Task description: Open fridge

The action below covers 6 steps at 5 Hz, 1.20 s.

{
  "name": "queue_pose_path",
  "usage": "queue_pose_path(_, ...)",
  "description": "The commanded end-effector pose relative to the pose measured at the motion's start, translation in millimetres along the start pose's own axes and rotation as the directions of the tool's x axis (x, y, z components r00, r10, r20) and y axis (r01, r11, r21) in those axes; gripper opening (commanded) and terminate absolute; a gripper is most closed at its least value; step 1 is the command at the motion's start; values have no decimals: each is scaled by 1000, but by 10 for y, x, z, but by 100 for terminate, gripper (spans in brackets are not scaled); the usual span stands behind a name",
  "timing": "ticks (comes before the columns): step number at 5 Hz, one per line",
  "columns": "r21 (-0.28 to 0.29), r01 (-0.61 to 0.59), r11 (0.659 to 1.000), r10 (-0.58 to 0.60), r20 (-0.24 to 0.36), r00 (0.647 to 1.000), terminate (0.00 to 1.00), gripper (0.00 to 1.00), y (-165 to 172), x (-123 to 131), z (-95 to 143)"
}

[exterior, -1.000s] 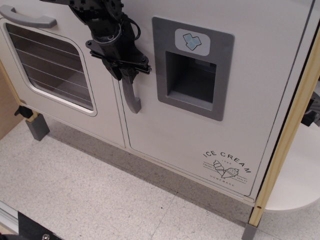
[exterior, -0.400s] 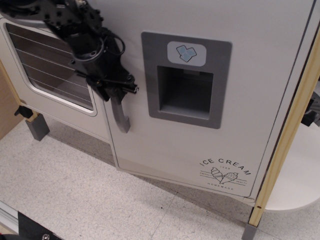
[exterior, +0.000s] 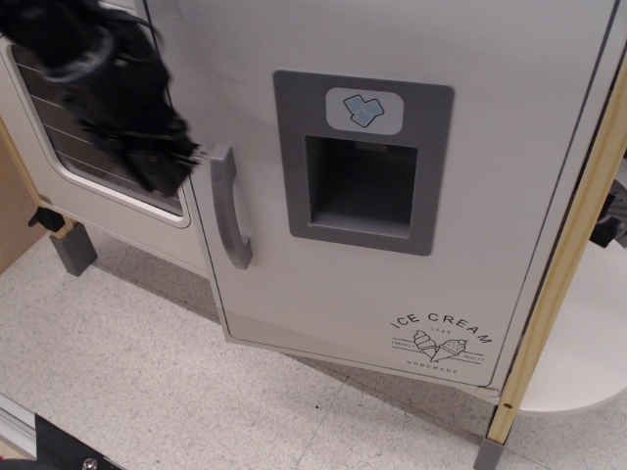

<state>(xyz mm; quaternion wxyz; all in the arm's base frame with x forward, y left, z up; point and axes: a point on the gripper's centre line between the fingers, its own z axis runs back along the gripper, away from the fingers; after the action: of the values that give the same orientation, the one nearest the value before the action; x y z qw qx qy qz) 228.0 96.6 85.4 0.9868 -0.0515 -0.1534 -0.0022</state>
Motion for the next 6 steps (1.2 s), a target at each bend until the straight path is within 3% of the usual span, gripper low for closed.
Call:
queue_pose_path(1, 107, -205, 973, 212, -59, 975, 0, 100, 521, -204, 296)
queue_pose_path(2, 195, -412, 890, 420, -3, 907, 0, 100, 836, 65, 343)
queue_pose_path(3, 189, -551, 813, 551, 57, 832, 0, 100, 990, 328, 395)
queue_pose_path(4, 178, -637, 750, 638, 55, 768, 0, 100, 1046, 563, 401)
queue_pose_path(5, 187, -727, 660, 723, 106, 683, 0, 100, 1139, 753, 489)
queue_pose_path(6, 177, -761, 625, 755, 113, 646, 0, 100, 1127, 891, 503)
